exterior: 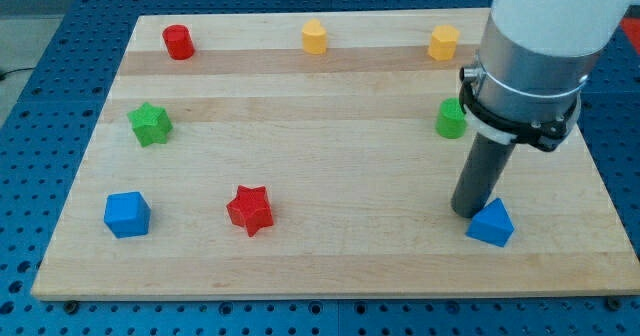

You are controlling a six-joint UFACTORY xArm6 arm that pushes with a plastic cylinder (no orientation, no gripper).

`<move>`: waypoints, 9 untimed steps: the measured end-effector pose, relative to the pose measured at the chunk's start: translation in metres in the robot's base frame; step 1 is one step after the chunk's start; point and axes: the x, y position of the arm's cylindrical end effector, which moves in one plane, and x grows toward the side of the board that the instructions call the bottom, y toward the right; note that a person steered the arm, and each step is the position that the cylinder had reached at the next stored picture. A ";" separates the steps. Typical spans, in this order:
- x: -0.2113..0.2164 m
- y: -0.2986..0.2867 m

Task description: Push the green circle into the blue triangle

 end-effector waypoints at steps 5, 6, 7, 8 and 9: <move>-0.166 0.046; -0.160 0.065; -0.118 0.045; -0.063 0.043; -0.040 0.040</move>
